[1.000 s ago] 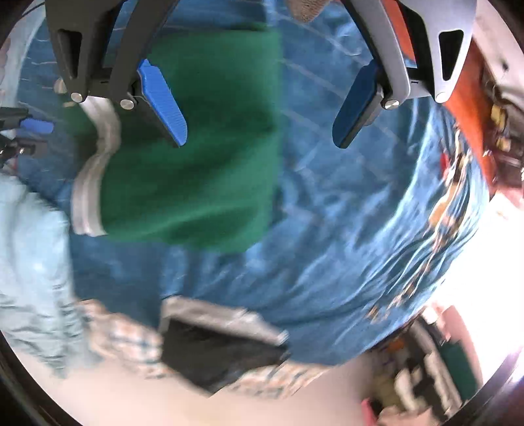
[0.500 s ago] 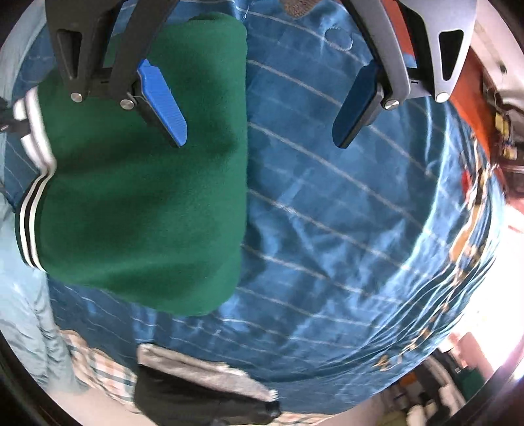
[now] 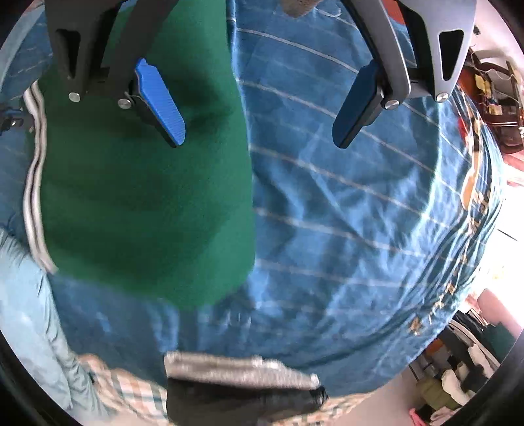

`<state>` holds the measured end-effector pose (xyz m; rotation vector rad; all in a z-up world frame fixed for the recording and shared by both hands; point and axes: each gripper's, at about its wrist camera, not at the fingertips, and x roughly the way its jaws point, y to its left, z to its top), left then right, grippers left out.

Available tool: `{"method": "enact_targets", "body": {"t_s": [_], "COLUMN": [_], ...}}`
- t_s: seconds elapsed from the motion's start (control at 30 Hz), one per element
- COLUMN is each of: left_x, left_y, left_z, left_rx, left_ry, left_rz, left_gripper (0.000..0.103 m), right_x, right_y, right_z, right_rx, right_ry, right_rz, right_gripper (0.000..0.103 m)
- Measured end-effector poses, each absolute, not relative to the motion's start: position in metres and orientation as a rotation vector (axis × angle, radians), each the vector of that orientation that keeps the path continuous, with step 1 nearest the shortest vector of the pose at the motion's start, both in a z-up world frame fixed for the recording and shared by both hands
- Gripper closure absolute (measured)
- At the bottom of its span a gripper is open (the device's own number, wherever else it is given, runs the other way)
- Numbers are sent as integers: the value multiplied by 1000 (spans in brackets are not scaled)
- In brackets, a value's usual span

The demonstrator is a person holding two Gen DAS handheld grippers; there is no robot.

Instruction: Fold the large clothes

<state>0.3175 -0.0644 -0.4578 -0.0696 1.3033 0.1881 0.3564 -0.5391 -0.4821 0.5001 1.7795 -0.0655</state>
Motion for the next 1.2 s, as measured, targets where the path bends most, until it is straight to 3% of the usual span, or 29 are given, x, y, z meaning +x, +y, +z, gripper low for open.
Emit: {"method": "enact_targets", "body": {"t_s": [0.1, 0.2, 0.4, 0.5, 0.6, 0.67, 0.7, 0.73, 0.87, 1.1, 1.2], "left_x": [343, 380, 431, 432, 419, 397, 388, 373, 322, 294, 305], "left_y": [-62, -63, -64, -56, -48, -35, -31, -22, -6, -27, -39], "left_z": [-438, -447, -535, -534, -507, -482, -476, -468, -481, -540, -548], "left_rx": [-63, -19, 24, -21, -46, -128, -173, -252, -498, -781, -774], "left_ry": [1246, 1207, 1336, 1327, 1297, 1260, 1252, 1238, 1276, 1355, 1371], "left_rz": [199, 238, 268, 229, 236, 259, 268, 274, 257, 72, 25], "left_gripper": [10, 10, 10, 9, 10, 10, 10, 10, 10, 10, 10], "right_x": [376, 408, 458, 463, 472, 472, 475, 473, 482, 472, 463], "right_y": [-529, -485, -408, -403, -405, -424, -443, -454, -502, -497, -475], "right_z": [-420, -402, -476, -517, -516, -500, -488, -478, -471, -578, -615], "right_rx": [470, 507, 311, 196, 260, 384, 441, 463, 442, 435, 540], "right_ry": [1594, 1535, 1622, 1655, 1702, 1705, 1686, 1669, 1614, 1782, 1864], "right_rz": [-11, 216, 221, 122, 169, 237, 265, 276, 306, 544, 645], "right_gripper": [74, 74, 78, 80, 77, 51, 22, 9, 9, 8, 1]}}
